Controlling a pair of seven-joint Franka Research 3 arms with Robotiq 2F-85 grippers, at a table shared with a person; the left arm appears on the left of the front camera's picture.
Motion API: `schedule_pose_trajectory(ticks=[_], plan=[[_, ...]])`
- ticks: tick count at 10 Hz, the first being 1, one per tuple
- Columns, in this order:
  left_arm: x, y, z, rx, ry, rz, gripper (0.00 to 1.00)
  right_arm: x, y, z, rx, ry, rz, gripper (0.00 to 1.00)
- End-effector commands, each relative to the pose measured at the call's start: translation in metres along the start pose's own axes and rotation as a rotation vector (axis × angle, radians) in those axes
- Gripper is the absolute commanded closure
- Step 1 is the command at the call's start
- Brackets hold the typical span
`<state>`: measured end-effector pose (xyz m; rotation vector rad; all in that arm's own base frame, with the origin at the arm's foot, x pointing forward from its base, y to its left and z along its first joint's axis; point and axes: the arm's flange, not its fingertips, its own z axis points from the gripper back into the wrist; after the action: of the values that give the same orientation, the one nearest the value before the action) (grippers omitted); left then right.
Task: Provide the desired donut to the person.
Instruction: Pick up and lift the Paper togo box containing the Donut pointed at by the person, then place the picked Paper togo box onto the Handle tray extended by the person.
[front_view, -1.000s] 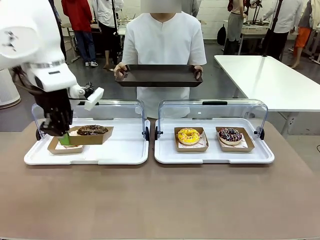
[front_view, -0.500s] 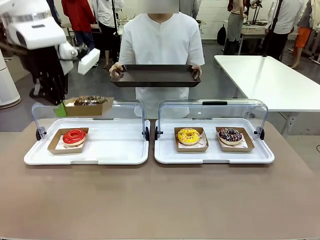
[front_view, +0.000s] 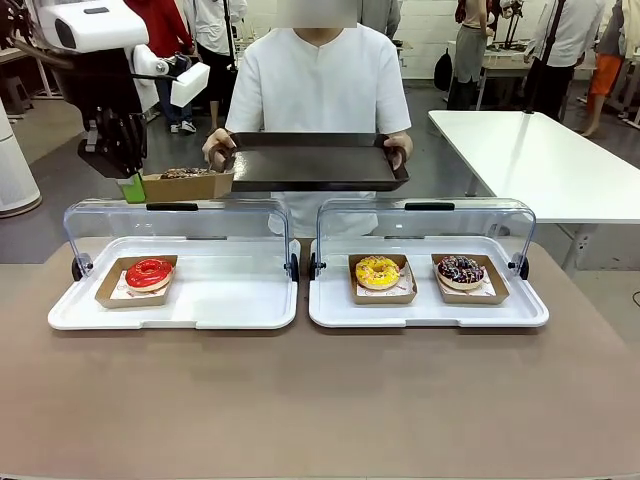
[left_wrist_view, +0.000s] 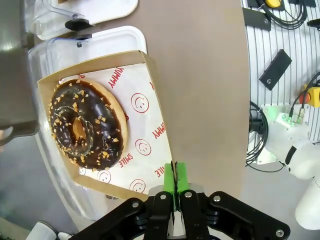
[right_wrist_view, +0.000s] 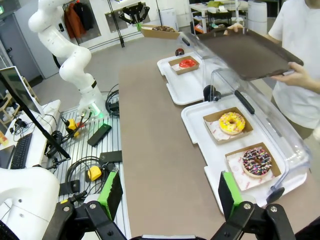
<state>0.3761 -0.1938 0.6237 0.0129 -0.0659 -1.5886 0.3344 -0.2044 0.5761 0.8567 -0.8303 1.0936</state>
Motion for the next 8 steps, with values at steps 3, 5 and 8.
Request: schedule_pose_trajectory(ticks=[3,5,8], plan=[[0.0001,-0.0071,0.0034,0.011,-0.001,-0.005,1.0,-0.0002,0.0008,0.0001,0.002,-0.01,0.009,0.0],[0.0001,-0.0071,0.0034,0.011,-0.001,-0.005,1.0,-0.0002,0.0008,0.0001,0.002,-0.01,0.009,0.0],[0.0001,-0.0071,0.0034,0.011,-0.001,-0.005,1.0,-0.0002,0.0008,0.0001,0.002,-0.01,0.009,0.0]])
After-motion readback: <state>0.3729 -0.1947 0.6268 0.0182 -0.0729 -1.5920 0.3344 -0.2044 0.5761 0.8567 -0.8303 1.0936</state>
